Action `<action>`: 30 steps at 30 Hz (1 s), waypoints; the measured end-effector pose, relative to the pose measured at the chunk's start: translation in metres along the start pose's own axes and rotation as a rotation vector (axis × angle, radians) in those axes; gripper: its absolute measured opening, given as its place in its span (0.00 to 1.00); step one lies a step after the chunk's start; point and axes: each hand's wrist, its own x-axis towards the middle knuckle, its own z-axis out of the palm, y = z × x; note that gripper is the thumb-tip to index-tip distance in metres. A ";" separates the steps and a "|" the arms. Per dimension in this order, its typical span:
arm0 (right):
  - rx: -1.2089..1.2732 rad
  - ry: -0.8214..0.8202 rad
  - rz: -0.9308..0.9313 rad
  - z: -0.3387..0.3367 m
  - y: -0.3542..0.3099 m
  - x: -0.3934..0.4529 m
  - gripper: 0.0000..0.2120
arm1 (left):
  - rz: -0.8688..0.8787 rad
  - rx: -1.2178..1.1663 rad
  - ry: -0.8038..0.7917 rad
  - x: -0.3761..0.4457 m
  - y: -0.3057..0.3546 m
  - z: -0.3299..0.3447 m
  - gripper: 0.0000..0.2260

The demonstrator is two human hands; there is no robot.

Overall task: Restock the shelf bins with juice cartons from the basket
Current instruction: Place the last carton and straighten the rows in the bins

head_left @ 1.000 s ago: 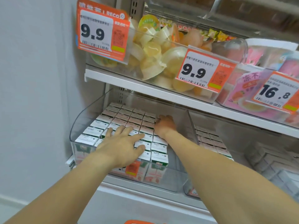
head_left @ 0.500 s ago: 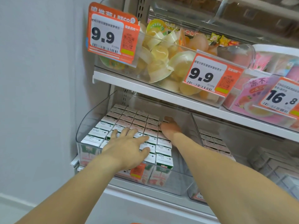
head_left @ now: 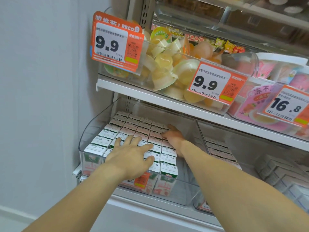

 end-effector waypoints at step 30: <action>-0.767 -0.120 -0.664 -0.032 -0.009 -0.137 0.25 | -0.276 0.149 -0.026 0.000 0.021 -0.025 0.25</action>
